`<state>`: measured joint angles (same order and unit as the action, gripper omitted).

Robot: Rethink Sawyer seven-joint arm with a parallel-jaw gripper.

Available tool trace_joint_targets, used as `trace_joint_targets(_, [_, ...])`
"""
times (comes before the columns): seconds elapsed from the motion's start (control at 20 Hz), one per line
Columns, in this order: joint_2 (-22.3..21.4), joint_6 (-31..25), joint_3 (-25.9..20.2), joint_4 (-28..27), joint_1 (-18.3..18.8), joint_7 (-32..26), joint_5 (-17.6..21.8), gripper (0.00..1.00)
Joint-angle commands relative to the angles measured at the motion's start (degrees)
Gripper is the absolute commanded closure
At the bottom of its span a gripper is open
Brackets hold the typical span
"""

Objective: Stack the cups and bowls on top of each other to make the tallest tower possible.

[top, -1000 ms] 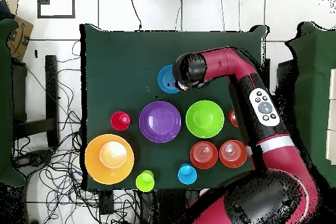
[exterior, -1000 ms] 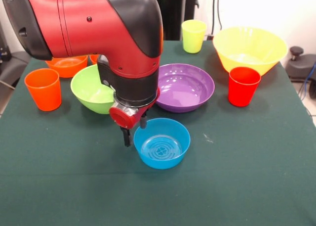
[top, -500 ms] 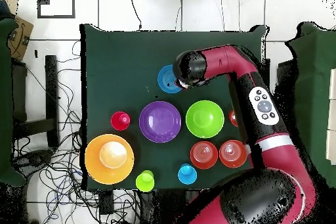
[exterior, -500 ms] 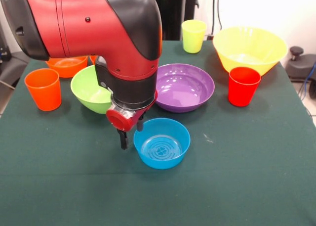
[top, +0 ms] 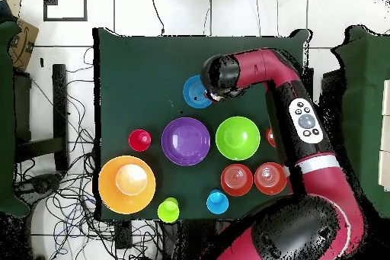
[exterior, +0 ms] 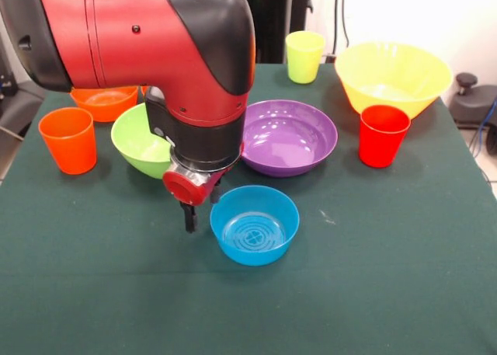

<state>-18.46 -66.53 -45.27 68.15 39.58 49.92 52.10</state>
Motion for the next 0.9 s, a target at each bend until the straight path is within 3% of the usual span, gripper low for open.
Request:
trace_joint_targets(0.05, [-2.06, -7.07, 4.11, -4.23, -0.83, -24.48, 4.81, 0.00])
trace_joint_targets(0.9, [-2.43, -7.61, 5.11, -3.82, -0.49, -26.84, 4.46, 0.00])
